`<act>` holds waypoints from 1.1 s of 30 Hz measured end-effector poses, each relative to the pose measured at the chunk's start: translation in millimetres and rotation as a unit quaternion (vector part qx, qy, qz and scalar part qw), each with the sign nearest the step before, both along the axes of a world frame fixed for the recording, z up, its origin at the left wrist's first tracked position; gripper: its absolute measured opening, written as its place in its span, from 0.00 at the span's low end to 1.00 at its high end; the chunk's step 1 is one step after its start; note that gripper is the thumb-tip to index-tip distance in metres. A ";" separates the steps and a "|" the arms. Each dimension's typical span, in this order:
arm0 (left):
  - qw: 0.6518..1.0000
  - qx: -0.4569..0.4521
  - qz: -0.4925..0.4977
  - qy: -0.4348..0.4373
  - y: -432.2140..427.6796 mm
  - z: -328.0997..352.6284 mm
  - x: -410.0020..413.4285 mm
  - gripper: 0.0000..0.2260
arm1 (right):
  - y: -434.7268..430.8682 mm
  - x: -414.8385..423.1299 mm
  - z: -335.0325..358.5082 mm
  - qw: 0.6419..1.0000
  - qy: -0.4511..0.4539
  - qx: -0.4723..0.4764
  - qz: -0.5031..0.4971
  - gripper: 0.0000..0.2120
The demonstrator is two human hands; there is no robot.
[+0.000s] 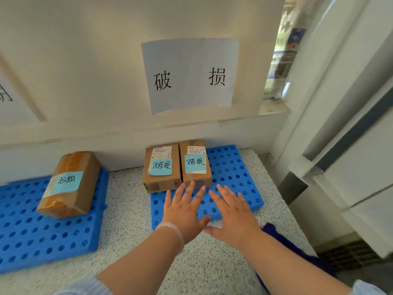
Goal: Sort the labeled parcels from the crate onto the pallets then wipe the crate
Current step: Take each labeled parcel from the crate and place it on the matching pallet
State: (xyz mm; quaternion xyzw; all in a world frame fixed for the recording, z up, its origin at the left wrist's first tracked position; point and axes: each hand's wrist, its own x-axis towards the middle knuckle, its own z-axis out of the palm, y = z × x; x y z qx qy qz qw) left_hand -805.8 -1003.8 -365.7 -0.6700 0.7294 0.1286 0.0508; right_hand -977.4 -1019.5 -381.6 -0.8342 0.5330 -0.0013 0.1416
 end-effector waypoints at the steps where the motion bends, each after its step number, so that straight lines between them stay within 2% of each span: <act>1: 1.000 -0.009 -0.007 0.003 10.2 4.3 -2.6 0.35 | 13.7 -2.0 3.7 1.000 0.006 -0.005 -0.009 0.46; 7: 0.995 -0.051 -0.073 0.036 86.0 24.3 -33.5 0.37 | 119.7 -11.7 26.4 0.994 -0.033 -0.030 -0.095 0.49; 11: 0.989 -0.057 -0.130 0.043 153.4 20.2 -54.1 0.37 | 206.7 -26.2 26.0 0.981 -0.050 -0.039 -0.182 0.44; 17: 0.977 -0.041 -0.194 0.078 239.5 16.9 -100.5 0.37 | 321.2 -64.4 27.4 0.967 -0.011 -0.027 -0.255 0.42; 28: 0.941 -0.056 -0.292 0.163 307.7 60.2 -240.6 0.36 | 427.4 -180.8 61.4 0.889 -0.076 -0.065 -0.446 0.38; 33: 0.926 -0.013 -0.330 0.182 326.3 63.0 -322.1 0.33 | 459.2 -254.3 65.1 0.858 -0.093 -0.066 -0.501 0.37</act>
